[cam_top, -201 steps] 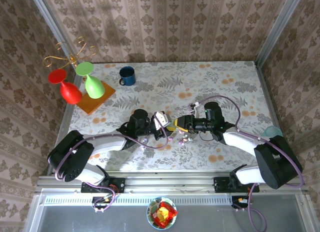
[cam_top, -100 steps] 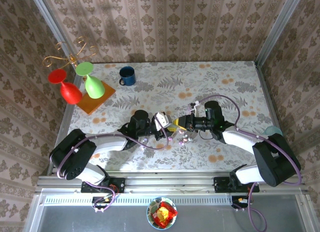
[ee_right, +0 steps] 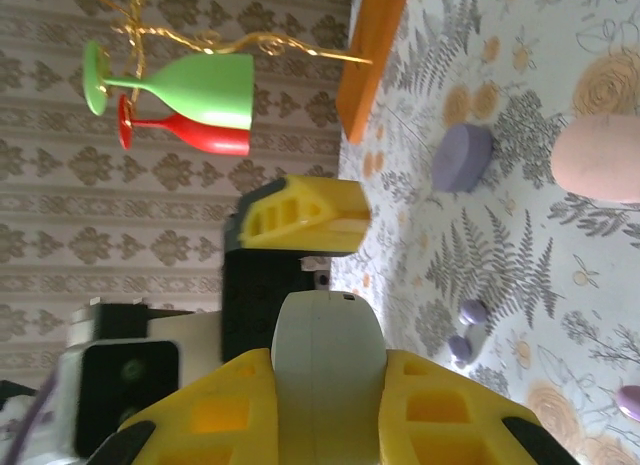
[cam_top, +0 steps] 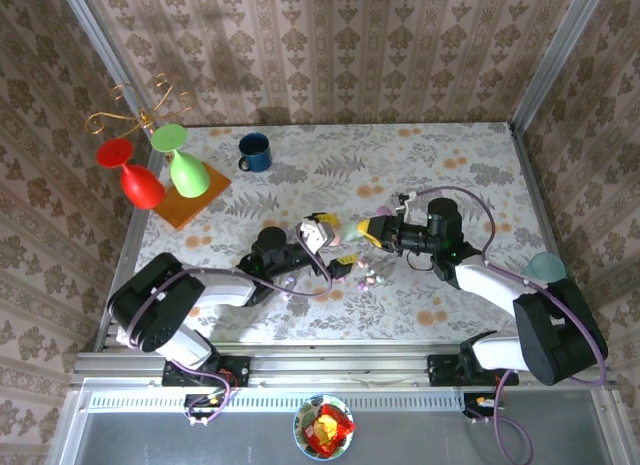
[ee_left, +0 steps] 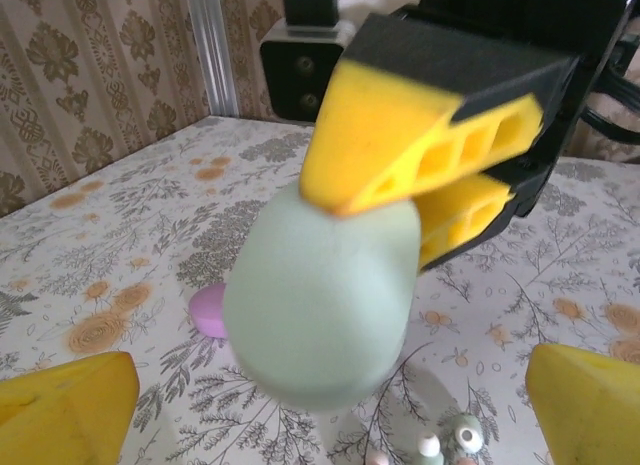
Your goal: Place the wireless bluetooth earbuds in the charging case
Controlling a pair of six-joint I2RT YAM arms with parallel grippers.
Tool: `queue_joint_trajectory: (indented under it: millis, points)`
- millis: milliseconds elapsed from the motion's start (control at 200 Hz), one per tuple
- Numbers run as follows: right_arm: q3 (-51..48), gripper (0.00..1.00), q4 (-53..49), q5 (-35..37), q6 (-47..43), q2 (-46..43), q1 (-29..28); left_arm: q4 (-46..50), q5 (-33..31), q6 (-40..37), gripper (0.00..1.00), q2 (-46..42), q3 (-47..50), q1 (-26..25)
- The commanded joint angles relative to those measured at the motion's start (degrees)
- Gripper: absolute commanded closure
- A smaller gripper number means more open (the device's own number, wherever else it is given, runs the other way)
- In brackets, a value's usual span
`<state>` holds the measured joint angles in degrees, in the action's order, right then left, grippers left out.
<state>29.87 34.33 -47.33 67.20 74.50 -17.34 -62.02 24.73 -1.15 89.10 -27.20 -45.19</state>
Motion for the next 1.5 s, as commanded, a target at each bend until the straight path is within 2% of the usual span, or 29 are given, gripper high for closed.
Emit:
queue_joint_trajectory:
  millis: [0,185,295,400,725,780,945,1075,1155,1490]
  points:
    - [-0.88,0.92,4.70,-2.70,4.84,-2.24,1.37,-12.16,4.36,8.52,0.00,3.17,0.22,2.40]
    - [-1.85,0.90,10.93,-3.12,10.80,-3.28,2.10,-11.98,4.81,6.97,0.00,3.30,-1.33,2.73]
    - [-1.88,0.90,11.99,-3.11,12.47,-3.81,2.28,-12.10,6.64,10.51,0.00,3.49,-3.11,3.87]
    - [-2.01,0.90,15.36,-3.21,15.47,-3.86,2.49,-12.08,7.89,10.14,0.00,3.70,-4.19,4.21]
    - [-1.56,0.91,18.48,-3.43,20.99,-3.58,2.79,-12.39,11.74,8.53,0.17,5.65,-8.88,4.31]
    - [-1.66,0.91,18.97,-3.37,22.00,-3.27,2.75,-12.38,14.84,8.78,0.17,6.13,-9.86,4.29]
    - [-1.79,0.91,24.96,-3.62,27.18,-2.26,2.82,-12.47,15.96,9.63,0.24,7.38,-11.89,4.22]
    - [-1.74,0.93,25.31,-3.64,28.37,-2.26,2.84,-12.51,16.29,11.39,0.26,7.89,-13.12,4.31]
    - [-1.74,0.93,26.30,-3.94,29.28,-2.05,2.82,-12.51,16.71,12.00,0.33,7.86,-13.45,4.17]
    - [-1.83,0.94,23.57,-4.62,29.53,-2.08,2.82,-12.51,17.03,10.07,0.38,6.80,-13.43,3.76]
